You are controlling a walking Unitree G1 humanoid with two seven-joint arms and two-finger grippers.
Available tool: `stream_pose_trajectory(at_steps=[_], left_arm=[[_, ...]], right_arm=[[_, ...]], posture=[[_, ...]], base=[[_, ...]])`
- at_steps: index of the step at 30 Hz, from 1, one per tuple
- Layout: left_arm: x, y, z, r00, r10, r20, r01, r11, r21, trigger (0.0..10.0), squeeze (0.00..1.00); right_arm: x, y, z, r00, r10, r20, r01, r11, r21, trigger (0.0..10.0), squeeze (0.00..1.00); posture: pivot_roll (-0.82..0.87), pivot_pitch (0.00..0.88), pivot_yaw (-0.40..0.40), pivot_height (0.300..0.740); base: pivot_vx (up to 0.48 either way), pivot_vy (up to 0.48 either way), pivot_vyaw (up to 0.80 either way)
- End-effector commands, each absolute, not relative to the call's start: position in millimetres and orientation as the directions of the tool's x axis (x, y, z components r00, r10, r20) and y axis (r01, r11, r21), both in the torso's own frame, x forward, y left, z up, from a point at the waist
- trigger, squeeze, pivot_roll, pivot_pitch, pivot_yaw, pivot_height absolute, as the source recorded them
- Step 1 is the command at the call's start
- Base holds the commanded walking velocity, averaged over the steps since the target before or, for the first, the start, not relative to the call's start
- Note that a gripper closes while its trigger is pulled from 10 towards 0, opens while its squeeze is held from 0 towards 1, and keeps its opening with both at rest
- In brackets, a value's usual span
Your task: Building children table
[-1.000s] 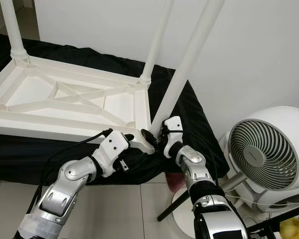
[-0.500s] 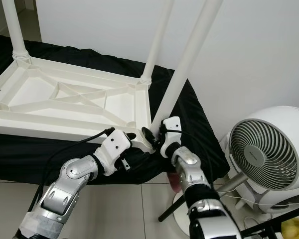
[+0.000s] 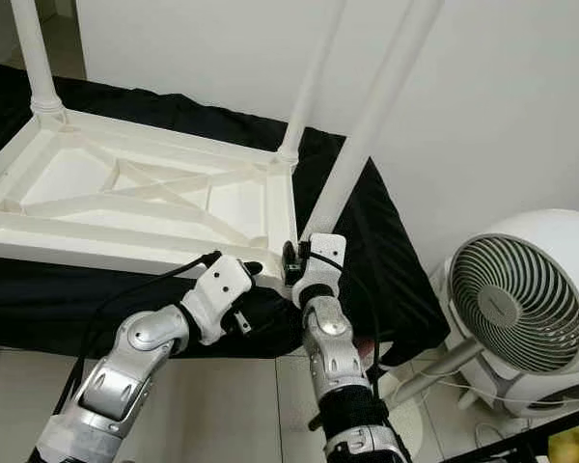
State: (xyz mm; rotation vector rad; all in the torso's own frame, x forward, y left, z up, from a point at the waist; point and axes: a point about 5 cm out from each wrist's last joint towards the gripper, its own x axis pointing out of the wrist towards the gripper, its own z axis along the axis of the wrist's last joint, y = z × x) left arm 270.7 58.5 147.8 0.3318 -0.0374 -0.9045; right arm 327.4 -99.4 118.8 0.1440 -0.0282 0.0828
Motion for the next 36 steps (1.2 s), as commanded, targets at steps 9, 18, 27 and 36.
stream_pose_trajectory(at_steps=[9,18,27,36], left_arm=[[269,57,147,0.646,-0.757,-0.095,0.746,0.600,0.287,10.0,0.00],[268,63,147,0.659,-0.746,-0.100,0.737,0.612,0.288,10.0,0.00],[270,62,147,0.659,-0.746,-0.099,0.736,0.612,0.288,10.0,0.00],[271,61,152,0.656,-0.749,-0.092,0.736,0.609,0.295,10.0,0.00]], right_arm=[[320,-130,117,1.000,-0.009,0.025,0.007,0.996,0.092,10.0,1.00],[322,-149,128,0.982,0.173,0.074,-0.172,0.985,-0.019,10.0,0.00],[335,-155,134,0.891,0.450,0.053,-0.447,0.892,-0.065,10.0,0.00],[349,-136,122,0.777,0.627,-0.053,-0.629,0.776,-0.054,10.0,0.00]], posture=[[0.12,0.014,-0.222,0.740],[0.14,0.010,-0.230,0.740],[0.14,0.005,-0.223,0.740],[0.16,0.006,-0.218,0.740]], base=[[0.000,0.000,0.00],[0.000,0.000,0.00],[0.000,0.000,0.00],[0.000,0.000,0.00]])
